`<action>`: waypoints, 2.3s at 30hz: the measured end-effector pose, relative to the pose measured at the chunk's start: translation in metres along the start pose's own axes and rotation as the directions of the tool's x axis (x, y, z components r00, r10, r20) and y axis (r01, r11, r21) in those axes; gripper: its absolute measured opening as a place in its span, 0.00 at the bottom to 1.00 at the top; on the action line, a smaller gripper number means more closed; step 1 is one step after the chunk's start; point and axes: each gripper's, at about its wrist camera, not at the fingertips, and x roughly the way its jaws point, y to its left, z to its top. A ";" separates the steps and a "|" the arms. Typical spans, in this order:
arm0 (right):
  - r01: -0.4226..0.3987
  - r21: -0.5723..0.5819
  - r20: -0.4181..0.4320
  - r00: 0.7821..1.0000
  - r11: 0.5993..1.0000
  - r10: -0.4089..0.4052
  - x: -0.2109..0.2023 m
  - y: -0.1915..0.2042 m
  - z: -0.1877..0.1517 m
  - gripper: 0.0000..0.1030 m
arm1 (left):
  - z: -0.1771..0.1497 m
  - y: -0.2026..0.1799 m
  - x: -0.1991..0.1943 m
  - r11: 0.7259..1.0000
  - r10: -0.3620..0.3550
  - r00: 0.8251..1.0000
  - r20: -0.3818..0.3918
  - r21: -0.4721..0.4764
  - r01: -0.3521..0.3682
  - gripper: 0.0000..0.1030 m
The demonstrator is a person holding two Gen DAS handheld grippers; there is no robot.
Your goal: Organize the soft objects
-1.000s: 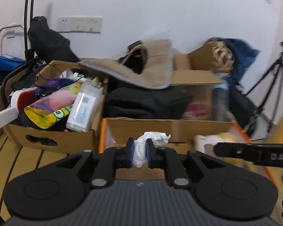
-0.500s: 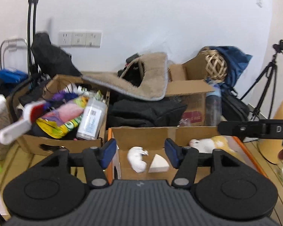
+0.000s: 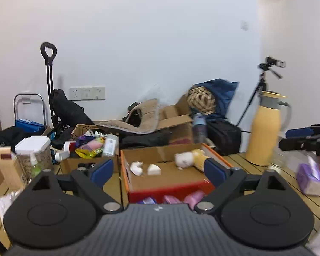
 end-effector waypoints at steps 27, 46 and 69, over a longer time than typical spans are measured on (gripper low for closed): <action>-0.034 0.018 0.008 0.999 0.999 0.034 -0.092 0.111 -0.159 0.89 | -0.150 -0.019 -0.123 0.993 0.048 0.998 -0.042 -0.103 -0.052 1.00; -0.119 0.430 -0.154 0.967 0.895 0.203 0.179 0.098 -0.144 0.34 | -0.149 0.095 0.109 0.926 -0.121 0.962 -0.247 -0.378 0.019 0.65; -0.242 0.397 0.053 0.969 0.885 0.241 0.119 0.074 -0.079 0.24 | -0.085 0.071 0.054 0.868 -0.206 0.976 -0.068 -0.473 0.151 0.36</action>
